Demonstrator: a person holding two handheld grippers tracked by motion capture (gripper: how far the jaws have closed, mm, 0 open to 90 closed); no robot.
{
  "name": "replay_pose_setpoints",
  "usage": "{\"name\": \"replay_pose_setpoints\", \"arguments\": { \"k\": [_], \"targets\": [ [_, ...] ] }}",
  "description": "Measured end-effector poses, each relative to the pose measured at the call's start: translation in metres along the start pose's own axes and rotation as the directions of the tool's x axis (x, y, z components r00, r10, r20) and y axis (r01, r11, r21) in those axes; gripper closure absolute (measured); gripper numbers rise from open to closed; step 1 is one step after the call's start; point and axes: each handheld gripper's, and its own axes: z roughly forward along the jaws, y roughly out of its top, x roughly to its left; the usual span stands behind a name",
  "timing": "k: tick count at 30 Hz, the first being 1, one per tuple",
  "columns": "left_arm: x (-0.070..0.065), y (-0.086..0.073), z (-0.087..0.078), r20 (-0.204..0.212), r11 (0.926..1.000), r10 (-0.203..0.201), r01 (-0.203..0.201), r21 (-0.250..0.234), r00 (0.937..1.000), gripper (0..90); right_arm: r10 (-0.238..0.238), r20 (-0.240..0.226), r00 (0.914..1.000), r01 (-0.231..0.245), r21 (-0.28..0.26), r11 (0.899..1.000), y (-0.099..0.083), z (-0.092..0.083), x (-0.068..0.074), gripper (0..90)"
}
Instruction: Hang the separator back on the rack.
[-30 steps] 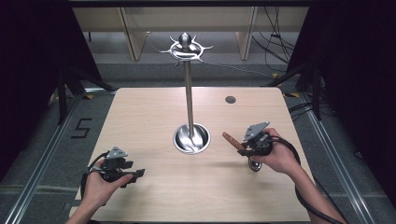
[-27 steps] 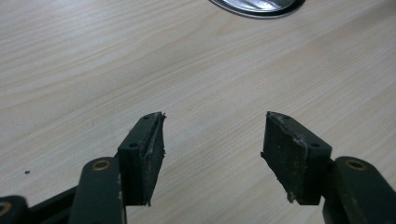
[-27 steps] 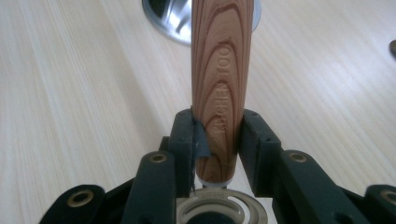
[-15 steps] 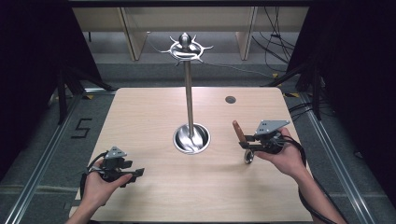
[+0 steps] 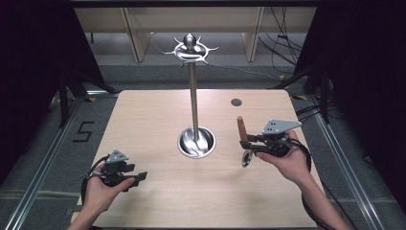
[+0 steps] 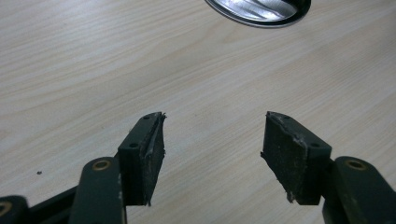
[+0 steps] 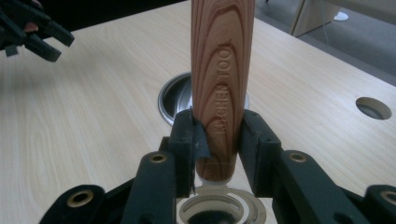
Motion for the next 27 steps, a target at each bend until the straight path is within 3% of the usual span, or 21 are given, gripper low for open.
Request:
{"name": "replay_pose_setpoints", "arguments": {
  "k": [1, 3, 4, 6, 7, 8, 9, 10, 14, 15, 16, 17, 18, 19, 20, 22, 27],
  "targets": [
    [0.000, 0.000, 0.000, 0.001, 1.0000, -0.002, 0.002, -0.001, 1.0000, 37.9, 0.008, 0.015, 0.9999, -0.008, -0.032, 0.999, 0.001, 0.001, 0.002, 69.1],
    [0.001, 0.000, 0.000, 0.003, 1.0000, 0.001, -0.001, 0.005, 1.0000, 37.9, 0.036, -0.005, 0.9993, -0.037, -0.018, 0.999, 0.003, -0.002, 0.005, 69.1],
    [0.001, 0.000, 0.000, 0.002, 1.0000, 0.001, -0.001, 0.005, 1.0000, 37.9, 0.018, 0.000, 0.9998, -0.018, -0.033, 0.999, 0.005, -0.002, 0.004, 69.1],
    [0.000, 0.000, 0.000, 0.003, 1.0000, -0.006, 0.006, 0.000, 1.0000, 37.9, 0.049, 0.005, 0.9988, -0.048, -0.054, 0.997, 0.007, -0.002, 0.008, 69.1],
    [0.000, 0.000, 0.000, 0.003, 1.0000, -0.006, 0.006, 0.000, 1.0000, 37.9, 0.012, -0.001, 0.9999, -0.012, -0.052, 0.999, 0.010, -0.004, 0.007, 69.1],
    [0.000, 0.000, 0.000, 0.003, 1.0000, -0.006, 0.006, -0.001, 1.0000, 37.9, 0.043, -0.010, 0.9990, -0.044, -0.051, 0.998, 0.011, -0.004, 0.010, 69.1],
    [0.000, 0.000, 0.000, 0.003, 1.0000, -0.005, 0.005, -0.001, 1.0000, 37.9, 0.019, 0.005, 0.9998, -0.019, -0.084, 0.996, 0.013, -0.004, 0.009, 69.0],
    [0.000, 0.000, 0.000, 0.002, 1.0000, -0.005, 0.005, -0.001, 1.0000, 37.9, 0.033, -0.009, 0.9994, -0.033, -0.060, 0.998, 0.015, -0.007, 0.011, 69.1],
    [0.001, 0.000, -0.001, 0.000, 1.0000, 0.001, -0.001, 0.002, 1.0000, 37.9, 0.014, 0.012, 0.9998, -0.013, -0.095, 0.995, 0.021, -0.007, 0.012, 69.0],
    [0.000, 0.000, -0.001, -0.008, 1.0000, 0.000, 0.000, 0.003, 1.0000, 37.9, 0.022, -0.002, 0.9998, -0.022, -0.076, 0.997, 0.023, -0.009, 0.013, 69.1],
    [0.000, 0.000, -0.001, -0.013, 1.0000, 0.000, 0.000, 0.001, 0.9999, 37.9, 0.003, 0.010, 0.9999, -0.002, -0.096, 0.995, 0.025, -0.009, 0.012, 69.0],
    [0.000, 0.000, -0.001, -0.011, 1.0000, 0.000, 0.000, 0.000, 0.9999, 37.9, 0.022, 0.011, 0.9997, -0.021, -0.102, 0.995, 0.025, -0.009, 0.013, 69.1],
    [0.000, 0.000, -0.001, -0.010, 1.0000, -0.005, 0.005, -0.004, 0.9999, 37.9, 0.000, 0.005, 1.0000, 0.001, -0.088, 0.996, 0.027, -0.010, 0.011, 69.0],
    [0.000, 0.000, -0.001, -0.009, 0.9999, -0.012, 0.012, -0.011, 0.9999, 37.9, 0.024, 0.015, 0.9996, -0.022, -0.105, 0.994, 0.028, -0.010, 0.013, 69.0],
    [-0.001, 0.000, -0.001, -0.014, 0.9999, -0.011, 0.011, -0.008, 0.9998, 37.9, -0.002, 0.020, 0.9998, 0.004, -0.104, 0.995, 0.029, -0.011, 0.011, 69.1],
    [0.000, 0.000, -0.001, 0.003, 0.9999, -0.012, 0.013, -0.012, 0.9999, 37.9, 0.019, 0.023, 0.9996, -0.016, -0.119, 0.993, 0.031, -0.010, 0.012, 69.0],
    [0.000, 0.000, -0.001, 0.002, 0.9998, -0.014, 0.014, -0.017, 0.9999, 37.9, 0.015, 0.021, 0.9997, -0.012, -0.113, 0.993, 0.035, -0.012, 0.012, 69.0]
  ]
}}
